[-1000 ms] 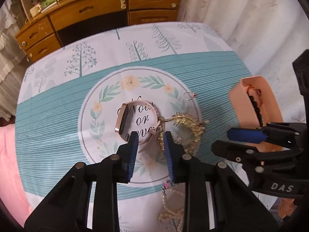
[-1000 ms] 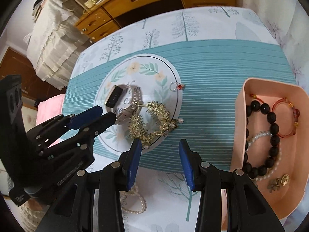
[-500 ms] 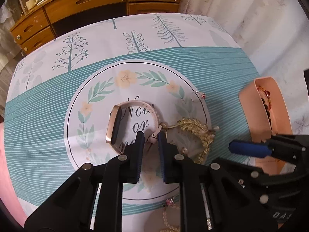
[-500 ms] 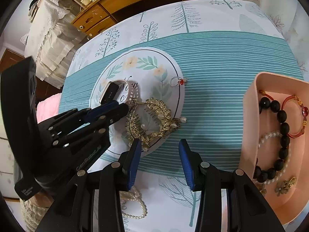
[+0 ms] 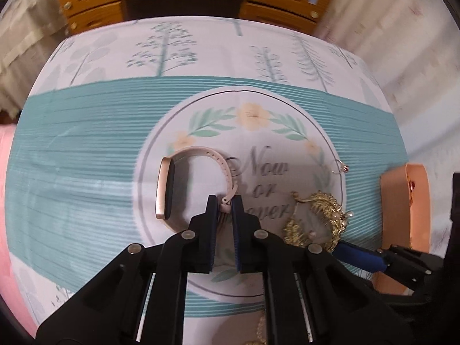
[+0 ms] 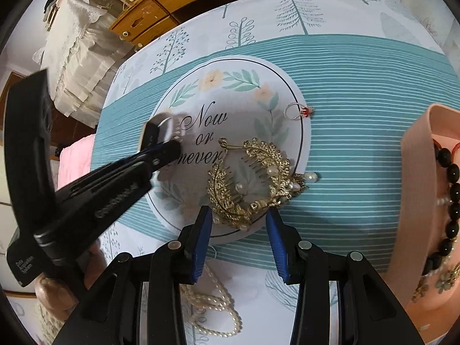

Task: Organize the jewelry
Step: 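Grasp the gold leaf hair comb with the right tool while the left tool holds the watch, then carry the watch and hair comb into the peach tray and open both tools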

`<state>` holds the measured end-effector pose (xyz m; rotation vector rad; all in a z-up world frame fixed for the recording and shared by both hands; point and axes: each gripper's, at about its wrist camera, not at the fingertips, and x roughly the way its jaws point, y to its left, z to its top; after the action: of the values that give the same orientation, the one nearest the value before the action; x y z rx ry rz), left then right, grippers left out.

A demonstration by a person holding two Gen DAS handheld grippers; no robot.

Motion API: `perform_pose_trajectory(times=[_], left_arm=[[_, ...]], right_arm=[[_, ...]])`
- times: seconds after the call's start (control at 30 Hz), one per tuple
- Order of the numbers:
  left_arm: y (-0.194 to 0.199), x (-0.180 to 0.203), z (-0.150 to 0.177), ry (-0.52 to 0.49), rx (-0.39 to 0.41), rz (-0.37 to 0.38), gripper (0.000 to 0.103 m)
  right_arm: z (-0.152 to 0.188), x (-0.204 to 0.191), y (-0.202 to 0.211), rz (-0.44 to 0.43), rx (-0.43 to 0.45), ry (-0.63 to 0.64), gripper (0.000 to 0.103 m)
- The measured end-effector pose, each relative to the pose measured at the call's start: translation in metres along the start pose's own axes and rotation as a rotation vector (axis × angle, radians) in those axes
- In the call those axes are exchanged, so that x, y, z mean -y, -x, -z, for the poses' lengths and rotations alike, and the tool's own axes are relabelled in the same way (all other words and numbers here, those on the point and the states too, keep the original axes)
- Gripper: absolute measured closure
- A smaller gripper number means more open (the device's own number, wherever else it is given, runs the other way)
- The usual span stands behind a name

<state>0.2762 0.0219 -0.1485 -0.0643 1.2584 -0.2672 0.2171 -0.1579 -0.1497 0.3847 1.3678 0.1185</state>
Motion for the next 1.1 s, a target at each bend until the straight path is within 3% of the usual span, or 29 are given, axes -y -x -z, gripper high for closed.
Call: perform_pose_trajectory(times=[0.3, 0.5, 0.63, 0.87, 1.1], left_arm=[[0.006, -0.025, 0.012, 0.033, -0.012, 0.02, 0.096], [0.006, -0.029, 0.015, 0.023, -0.017, 0.023, 0.096], [0.009, -0.027, 0.02, 0.009, -0.009, 0.018, 0.096], [0.022, -0.023, 0.025, -0.016, 0.022, 0.022, 0.097], [0.065, -0.006, 0.025, -0.04, 0.079, 0.055, 0.097]], right_arm=[[-0.01, -0.007, -0.007, 0.09, 0.051, -0.011, 0.078], [-0.014, -0.017, -0.01, 0.191, 0.092, 0.023, 0.08], [-0.016, -0.022, -0.012, 0.249, 0.12, 0.047, 0.093], [-0.011, -0.015, -0.004, 0.198, 0.128, 0.051, 0.093], [0.006, 0.001, 0.052, 0.084, 0.205, 0.04, 0.093]])
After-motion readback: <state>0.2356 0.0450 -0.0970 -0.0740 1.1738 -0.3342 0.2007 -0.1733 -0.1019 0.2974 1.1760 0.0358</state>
